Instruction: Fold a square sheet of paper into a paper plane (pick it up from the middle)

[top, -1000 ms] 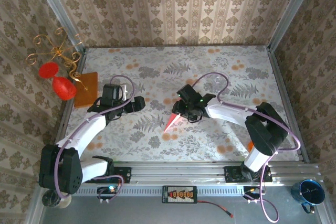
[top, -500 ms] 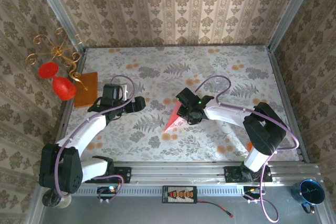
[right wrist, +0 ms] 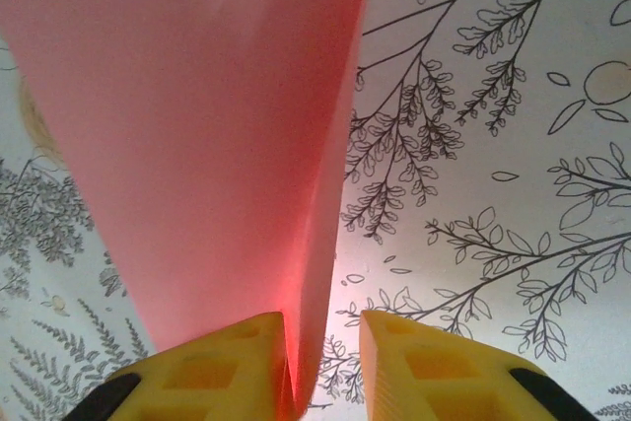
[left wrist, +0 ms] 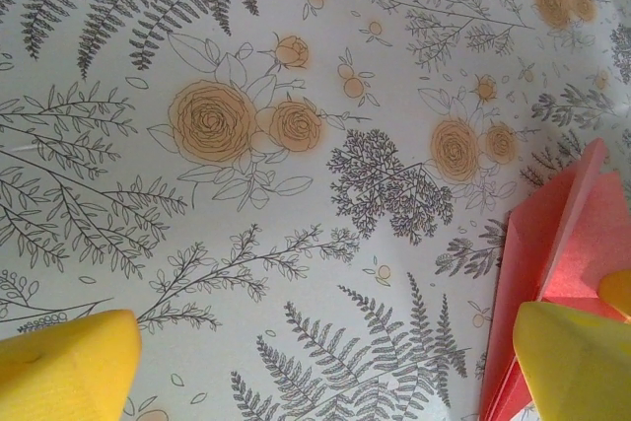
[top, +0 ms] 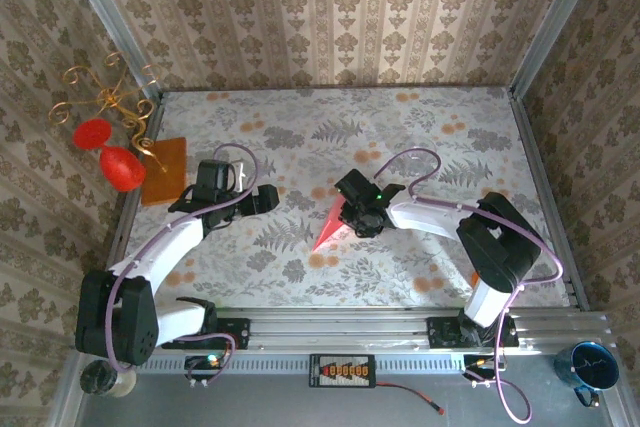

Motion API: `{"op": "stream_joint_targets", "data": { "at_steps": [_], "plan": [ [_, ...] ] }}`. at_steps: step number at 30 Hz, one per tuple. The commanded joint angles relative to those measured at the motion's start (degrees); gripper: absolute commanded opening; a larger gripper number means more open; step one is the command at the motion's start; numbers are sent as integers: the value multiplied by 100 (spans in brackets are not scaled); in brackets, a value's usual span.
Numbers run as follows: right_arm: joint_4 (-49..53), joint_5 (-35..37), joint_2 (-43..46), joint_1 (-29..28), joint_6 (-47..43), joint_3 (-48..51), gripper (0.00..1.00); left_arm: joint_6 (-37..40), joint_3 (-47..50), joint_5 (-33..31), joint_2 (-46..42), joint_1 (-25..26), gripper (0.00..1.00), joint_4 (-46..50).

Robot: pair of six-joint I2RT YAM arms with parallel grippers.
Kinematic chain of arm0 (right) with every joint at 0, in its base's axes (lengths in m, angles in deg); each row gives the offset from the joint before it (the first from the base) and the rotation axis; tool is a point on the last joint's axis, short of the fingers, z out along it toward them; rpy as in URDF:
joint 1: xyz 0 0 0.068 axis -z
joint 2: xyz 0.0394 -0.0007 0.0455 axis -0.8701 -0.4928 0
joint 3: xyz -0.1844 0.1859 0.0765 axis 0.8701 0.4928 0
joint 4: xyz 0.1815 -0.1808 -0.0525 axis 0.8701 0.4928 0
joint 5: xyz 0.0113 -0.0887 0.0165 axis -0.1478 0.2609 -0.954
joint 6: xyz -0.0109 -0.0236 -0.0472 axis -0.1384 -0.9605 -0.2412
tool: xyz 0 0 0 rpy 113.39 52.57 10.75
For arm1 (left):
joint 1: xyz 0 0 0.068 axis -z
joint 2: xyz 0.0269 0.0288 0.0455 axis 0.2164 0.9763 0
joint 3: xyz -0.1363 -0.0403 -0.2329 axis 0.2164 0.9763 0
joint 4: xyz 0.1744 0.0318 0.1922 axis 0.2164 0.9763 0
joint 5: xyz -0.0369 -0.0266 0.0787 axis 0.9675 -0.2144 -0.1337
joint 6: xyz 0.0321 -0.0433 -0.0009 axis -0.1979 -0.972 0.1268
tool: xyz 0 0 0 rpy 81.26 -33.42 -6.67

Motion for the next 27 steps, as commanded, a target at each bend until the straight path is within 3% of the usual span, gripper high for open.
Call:
{"op": "stream_joint_targets", "data": {
  "at_steps": [1,9,15,21,27],
  "plan": [
    [-33,143,-59,25,144,-29,24,-40,90,99,46,-17,98,-47],
    [71,481,250,33,-312,-160,1,-384,301,16,-97,-15,98,-375],
    [-376,88,478,142,-1257,-482,0,-797,437,83,-203,-95,98,-543],
    [-877,-995,321,270,-2155,-938,1,-1257,640,165,-445,-270,98,-973],
    [-1752,-1880,-144,322,-2313,-910,1,-1479,709,28,-712,-270,98,-1184]
  ]
}}
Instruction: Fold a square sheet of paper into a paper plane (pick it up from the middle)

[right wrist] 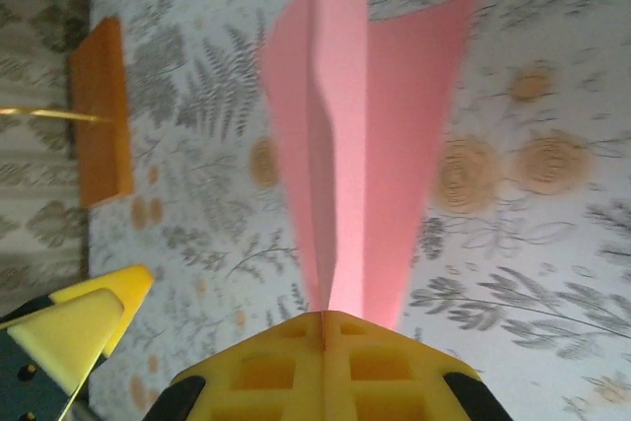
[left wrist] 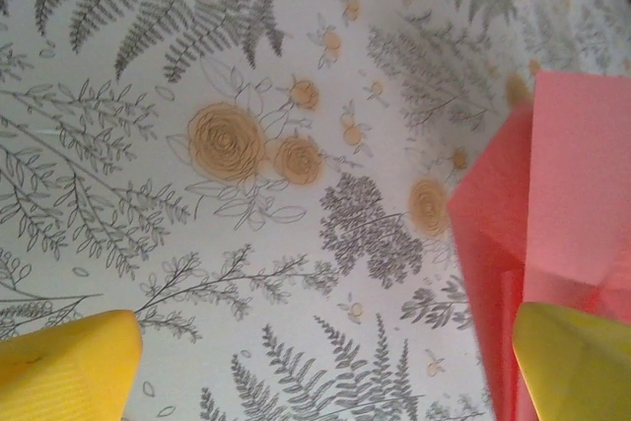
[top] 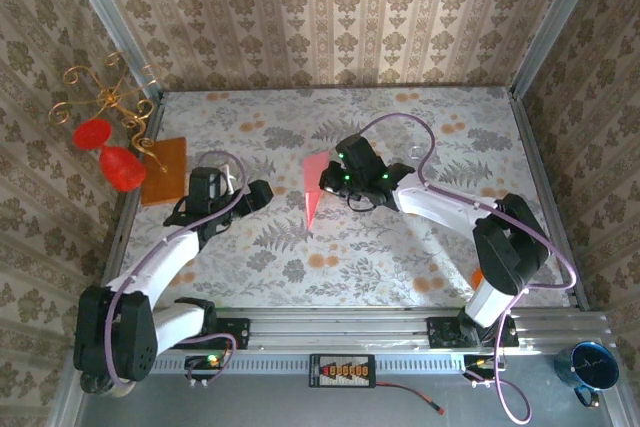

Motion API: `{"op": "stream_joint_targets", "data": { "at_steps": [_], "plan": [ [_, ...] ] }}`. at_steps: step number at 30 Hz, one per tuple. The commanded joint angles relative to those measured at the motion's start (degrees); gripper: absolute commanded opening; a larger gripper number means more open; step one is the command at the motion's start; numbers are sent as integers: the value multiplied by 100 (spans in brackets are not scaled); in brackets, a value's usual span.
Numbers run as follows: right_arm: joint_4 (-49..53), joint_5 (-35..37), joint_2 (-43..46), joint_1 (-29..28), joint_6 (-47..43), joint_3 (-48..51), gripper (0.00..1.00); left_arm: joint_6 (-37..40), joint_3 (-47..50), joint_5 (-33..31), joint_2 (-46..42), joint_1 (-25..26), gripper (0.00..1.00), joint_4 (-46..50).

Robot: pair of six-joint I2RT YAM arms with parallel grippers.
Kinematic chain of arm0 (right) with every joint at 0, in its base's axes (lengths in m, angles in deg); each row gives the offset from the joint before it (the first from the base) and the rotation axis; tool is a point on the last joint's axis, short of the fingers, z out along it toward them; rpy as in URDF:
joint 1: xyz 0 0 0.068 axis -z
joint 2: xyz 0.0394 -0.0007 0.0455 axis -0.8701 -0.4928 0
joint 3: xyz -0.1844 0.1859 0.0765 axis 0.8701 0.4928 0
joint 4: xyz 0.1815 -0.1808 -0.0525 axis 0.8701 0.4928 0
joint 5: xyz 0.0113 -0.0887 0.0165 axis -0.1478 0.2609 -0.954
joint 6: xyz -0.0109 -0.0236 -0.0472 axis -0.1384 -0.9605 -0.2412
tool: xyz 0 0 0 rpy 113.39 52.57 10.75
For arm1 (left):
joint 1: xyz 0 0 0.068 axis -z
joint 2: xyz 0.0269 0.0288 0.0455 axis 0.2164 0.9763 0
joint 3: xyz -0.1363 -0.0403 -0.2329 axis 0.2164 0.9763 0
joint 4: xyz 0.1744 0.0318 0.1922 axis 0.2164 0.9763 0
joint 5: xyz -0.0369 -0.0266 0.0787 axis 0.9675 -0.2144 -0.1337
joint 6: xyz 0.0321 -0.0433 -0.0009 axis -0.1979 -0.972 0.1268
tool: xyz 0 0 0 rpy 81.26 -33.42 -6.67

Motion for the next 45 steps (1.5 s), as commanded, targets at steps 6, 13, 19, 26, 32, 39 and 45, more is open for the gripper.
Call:
{"op": "stream_joint_targets", "data": {
  "at_steps": [6,13,19,26,32,39,45],
  "plan": [
    [-1512,-1160,-754,100,-349,396,2,-311,192,22,-203,69,99,-563],
    [-2006,-1271,-931,366,-195,1101,2,-528,191,-110,115,355,99,-628],
    [-2083,-1192,-782,602,-252,1506,2,-715,32,38,626,648,98,-685],
    [-2147,-1192,-712,756,-284,1724,2,-755,-219,255,1187,1115,95,-725],
    [-2024,-1168,-750,776,-287,1715,2,-601,-542,317,1751,1490,84,-631],
    [-1929,-1148,-819,776,-287,1671,2,-164,-1420,233,2582,1610,58,61],
    [-1944,-1152,-865,776,-252,1662,2,-127,-1802,269,3168,1619,40,140]
  ]
}}
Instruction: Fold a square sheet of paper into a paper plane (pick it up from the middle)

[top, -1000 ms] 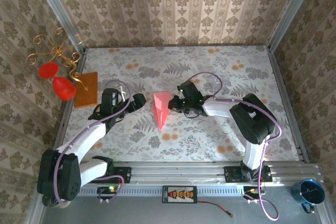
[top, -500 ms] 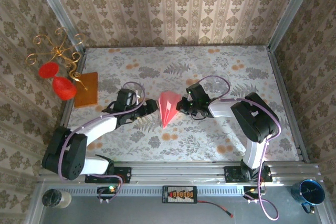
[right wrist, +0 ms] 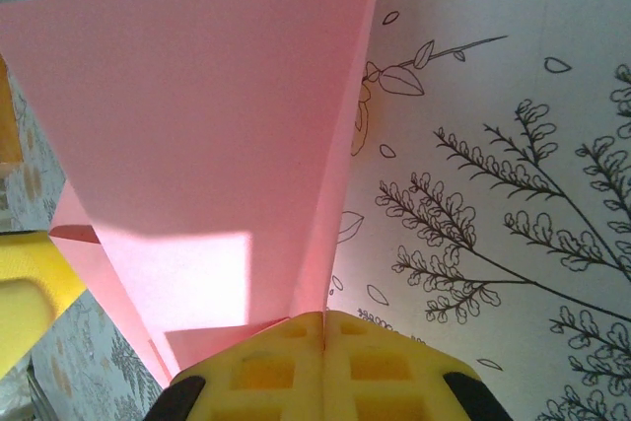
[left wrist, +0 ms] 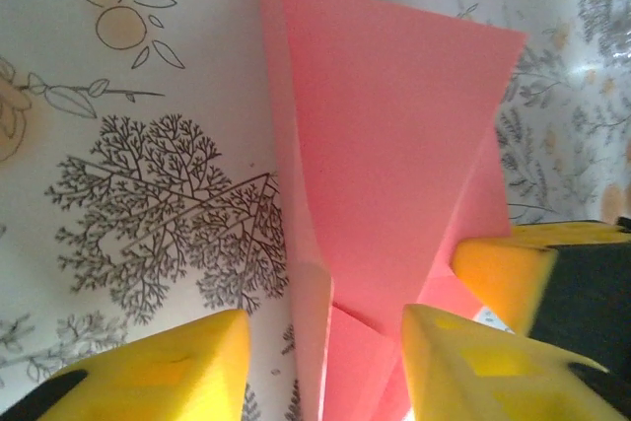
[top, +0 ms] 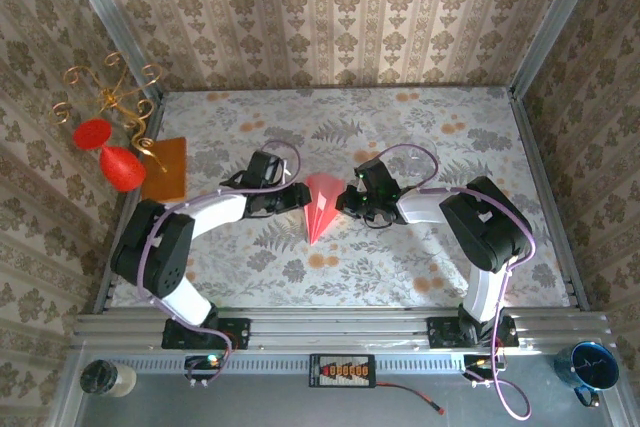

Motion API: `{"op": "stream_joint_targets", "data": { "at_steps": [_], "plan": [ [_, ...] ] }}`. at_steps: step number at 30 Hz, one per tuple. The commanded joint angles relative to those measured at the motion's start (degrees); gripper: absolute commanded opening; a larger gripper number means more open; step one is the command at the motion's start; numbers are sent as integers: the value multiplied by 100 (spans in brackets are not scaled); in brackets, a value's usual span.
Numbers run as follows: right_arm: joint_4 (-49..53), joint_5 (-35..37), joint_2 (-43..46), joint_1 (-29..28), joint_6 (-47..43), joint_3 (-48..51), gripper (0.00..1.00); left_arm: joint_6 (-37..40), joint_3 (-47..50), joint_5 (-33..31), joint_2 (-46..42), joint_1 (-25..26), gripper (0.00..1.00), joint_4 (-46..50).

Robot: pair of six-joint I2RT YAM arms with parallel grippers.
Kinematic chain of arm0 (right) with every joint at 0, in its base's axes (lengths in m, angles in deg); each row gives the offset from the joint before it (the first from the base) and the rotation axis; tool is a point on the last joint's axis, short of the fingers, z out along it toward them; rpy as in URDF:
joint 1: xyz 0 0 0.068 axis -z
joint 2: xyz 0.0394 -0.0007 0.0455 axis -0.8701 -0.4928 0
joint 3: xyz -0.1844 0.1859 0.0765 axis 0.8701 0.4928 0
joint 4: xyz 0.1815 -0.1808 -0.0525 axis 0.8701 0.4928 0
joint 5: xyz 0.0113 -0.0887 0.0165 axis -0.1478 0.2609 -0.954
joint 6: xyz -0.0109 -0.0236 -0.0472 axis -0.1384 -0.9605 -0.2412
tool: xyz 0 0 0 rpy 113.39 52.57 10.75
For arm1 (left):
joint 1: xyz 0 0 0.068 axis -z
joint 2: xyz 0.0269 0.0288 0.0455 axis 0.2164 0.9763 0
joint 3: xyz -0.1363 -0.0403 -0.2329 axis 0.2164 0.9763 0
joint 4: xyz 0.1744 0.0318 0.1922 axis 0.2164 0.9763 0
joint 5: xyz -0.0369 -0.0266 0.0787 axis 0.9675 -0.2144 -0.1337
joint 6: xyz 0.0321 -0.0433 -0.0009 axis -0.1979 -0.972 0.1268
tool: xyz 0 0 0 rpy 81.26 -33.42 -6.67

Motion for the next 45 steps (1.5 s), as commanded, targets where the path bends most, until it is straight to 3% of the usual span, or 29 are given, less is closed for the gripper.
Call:
{"op": "stream_joint_targets", "data": {
  "at_steps": [1,8,16,22,35,45],
  "plan": [
    [89,-34,5,26,-28,-7,2,133,-230,68,293,38,37,240],
    [155,-6,68,44,-69,-17,2,41,-349,-85,521,32,21,164],
    [331,112,406,70,-209,-76,1,-299,-30,-137,227,-122,8,-204],
    [357,192,518,87,-211,-87,1,-525,212,-345,-115,-142,8,-263],
    [218,118,54,140,-141,-96,1,-702,396,-349,175,-146,12,-395],
    [219,9,38,153,-132,-117,1,-139,-6,-631,-238,-114,25,630]
  ]
}}
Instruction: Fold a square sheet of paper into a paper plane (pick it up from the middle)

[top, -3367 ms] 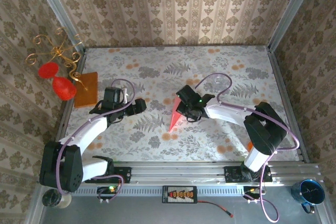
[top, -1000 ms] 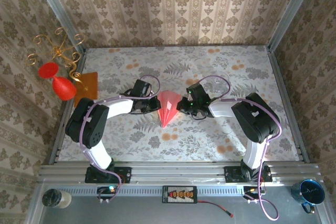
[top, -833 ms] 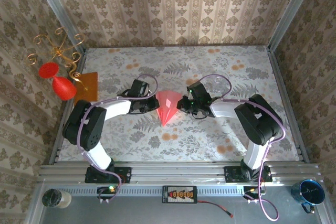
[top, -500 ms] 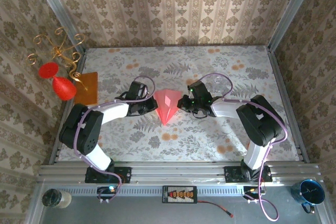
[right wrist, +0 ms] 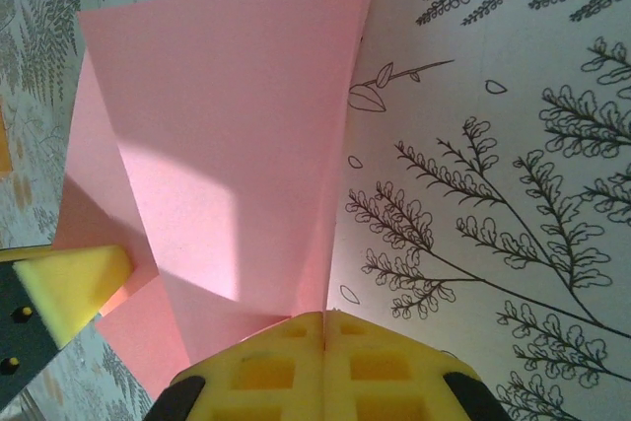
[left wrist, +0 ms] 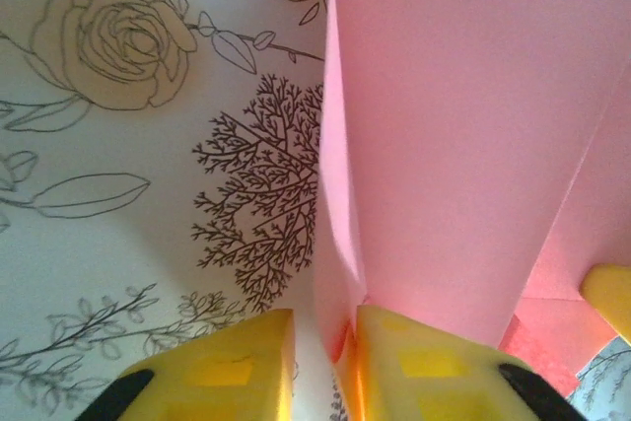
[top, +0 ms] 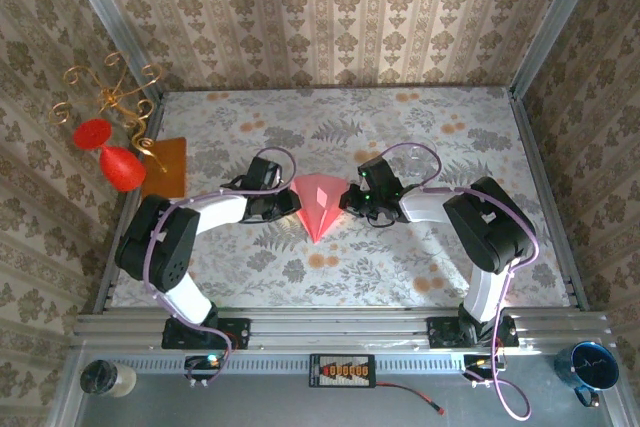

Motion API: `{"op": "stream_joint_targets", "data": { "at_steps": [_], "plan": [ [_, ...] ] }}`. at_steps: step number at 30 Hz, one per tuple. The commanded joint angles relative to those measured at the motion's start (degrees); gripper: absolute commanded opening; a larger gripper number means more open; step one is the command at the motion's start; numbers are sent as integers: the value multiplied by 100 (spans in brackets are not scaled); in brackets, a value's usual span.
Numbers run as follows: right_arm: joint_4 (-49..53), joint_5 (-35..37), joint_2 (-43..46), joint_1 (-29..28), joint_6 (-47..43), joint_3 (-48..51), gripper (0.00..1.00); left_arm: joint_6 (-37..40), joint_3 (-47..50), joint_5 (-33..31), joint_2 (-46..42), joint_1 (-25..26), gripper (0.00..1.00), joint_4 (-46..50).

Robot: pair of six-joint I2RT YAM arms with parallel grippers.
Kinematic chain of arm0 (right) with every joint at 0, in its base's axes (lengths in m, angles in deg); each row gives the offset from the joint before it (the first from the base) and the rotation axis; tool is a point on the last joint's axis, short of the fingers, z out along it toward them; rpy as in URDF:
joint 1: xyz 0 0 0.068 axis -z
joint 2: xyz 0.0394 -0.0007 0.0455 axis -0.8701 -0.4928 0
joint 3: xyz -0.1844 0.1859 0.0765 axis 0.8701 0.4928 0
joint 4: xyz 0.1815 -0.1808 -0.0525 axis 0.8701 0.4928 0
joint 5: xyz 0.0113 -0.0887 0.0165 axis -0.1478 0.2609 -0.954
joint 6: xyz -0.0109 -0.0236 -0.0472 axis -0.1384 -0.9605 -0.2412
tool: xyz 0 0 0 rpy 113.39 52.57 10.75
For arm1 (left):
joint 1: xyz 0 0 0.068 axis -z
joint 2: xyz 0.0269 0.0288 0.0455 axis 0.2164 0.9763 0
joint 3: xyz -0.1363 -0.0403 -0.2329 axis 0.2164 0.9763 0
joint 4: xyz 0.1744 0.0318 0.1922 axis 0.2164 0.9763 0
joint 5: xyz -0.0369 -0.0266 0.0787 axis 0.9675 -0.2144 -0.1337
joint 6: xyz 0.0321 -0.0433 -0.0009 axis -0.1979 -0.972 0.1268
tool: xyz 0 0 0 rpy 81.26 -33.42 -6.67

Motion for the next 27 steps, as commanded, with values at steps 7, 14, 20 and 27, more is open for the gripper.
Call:
{"op": "stream_joint_targets", "data": {
  "at_steps": [7,14,20,27],
  "plan": [
    [1,-89,-74,24,4,-124,1,675,-598,-618,-668,545,32,1350],
    [-9,-81,-80,26,6,-115,1,819,-894,-921,-385,1054,35,1624],
    [-14,-90,-90,31,21,-97,2,1114,-1246,-799,-24,1223,39,1773],
    [-66,-144,-102,29,32,-93,1,1238,-1434,-950,347,1368,42,1897]
  ]
}}
